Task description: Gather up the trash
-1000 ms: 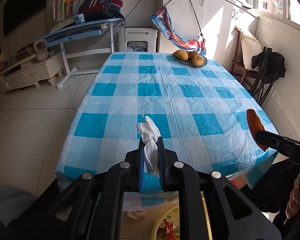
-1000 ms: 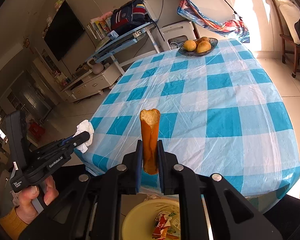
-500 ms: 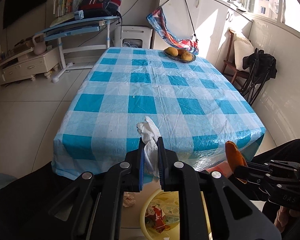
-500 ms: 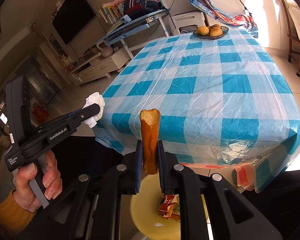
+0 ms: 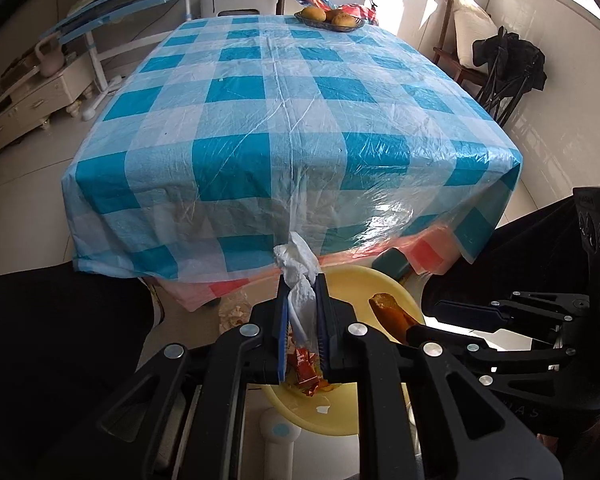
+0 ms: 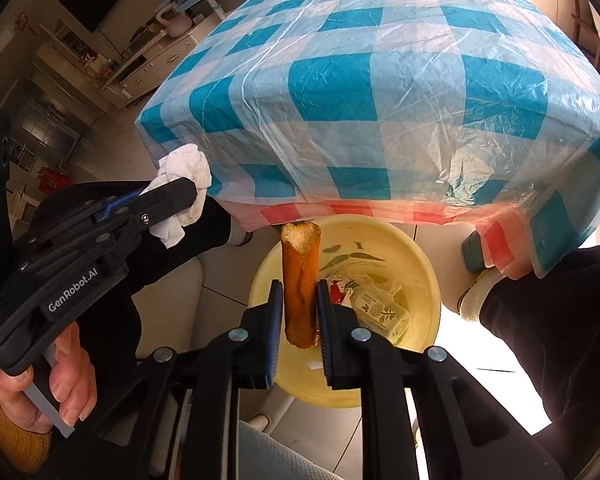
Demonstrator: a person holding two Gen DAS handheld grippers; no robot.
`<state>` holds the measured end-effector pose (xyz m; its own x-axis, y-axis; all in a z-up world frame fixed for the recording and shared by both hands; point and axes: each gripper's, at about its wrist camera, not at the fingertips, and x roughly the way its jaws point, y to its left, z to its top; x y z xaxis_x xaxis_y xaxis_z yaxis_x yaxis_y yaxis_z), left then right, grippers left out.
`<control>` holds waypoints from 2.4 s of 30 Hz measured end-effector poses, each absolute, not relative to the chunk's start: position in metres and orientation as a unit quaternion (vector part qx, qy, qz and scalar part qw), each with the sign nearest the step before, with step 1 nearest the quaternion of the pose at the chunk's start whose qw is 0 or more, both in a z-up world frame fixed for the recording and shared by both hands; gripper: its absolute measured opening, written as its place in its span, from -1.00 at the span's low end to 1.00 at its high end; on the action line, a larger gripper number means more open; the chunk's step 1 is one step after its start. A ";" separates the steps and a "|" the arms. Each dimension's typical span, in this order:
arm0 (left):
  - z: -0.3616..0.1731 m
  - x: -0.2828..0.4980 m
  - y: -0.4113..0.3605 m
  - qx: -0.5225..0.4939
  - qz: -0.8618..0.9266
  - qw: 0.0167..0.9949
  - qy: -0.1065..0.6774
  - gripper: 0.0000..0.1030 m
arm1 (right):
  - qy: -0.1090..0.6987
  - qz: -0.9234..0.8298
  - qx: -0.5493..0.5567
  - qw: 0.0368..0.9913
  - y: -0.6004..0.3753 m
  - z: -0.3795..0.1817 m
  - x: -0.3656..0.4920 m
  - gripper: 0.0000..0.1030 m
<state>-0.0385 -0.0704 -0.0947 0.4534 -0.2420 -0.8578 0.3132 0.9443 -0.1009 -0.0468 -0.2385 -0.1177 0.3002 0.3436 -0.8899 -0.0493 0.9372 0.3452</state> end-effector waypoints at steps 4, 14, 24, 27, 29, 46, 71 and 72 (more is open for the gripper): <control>-0.115 -0.035 -0.070 0.049 -0.159 0.827 0.538 -0.73 | 0.563 0.095 0.149 0.808 -0.252 -0.114 -0.048 0.03; -0.087 -0.039 -0.067 0.059 -0.127 0.877 0.459 0.23 | 0.453 0.065 0.220 0.862 -0.280 -0.081 -0.052 0.41; -0.052 -0.038 -0.040 0.015 -0.059 0.926 0.372 0.69 | 0.403 0.045 0.171 0.898 -0.273 -0.062 -0.055 0.58; -0.049 -0.036 -0.032 0.000 -0.046 0.929 0.366 0.70 | 0.395 0.051 0.144 0.906 -0.264 -0.060 -0.055 0.59; -0.047 -0.036 -0.028 -0.007 -0.040 0.931 0.362 0.70 | 0.388 0.057 0.126 0.911 -0.258 -0.056 -0.056 0.59; -0.044 -0.041 -0.032 -0.005 -0.030 0.938 0.346 0.72 | 0.368 0.072 0.078 0.924 -0.240 -0.049 -0.058 0.63; -0.033 -0.051 -0.047 0.020 -0.035 0.950 0.310 0.73 | 0.334 0.081 0.034 0.938 -0.224 -0.038 -0.065 0.70; -0.032 -0.051 -0.047 0.022 -0.033 0.950 0.308 0.74 | 0.333 0.081 0.035 0.939 -0.224 -0.037 -0.065 0.70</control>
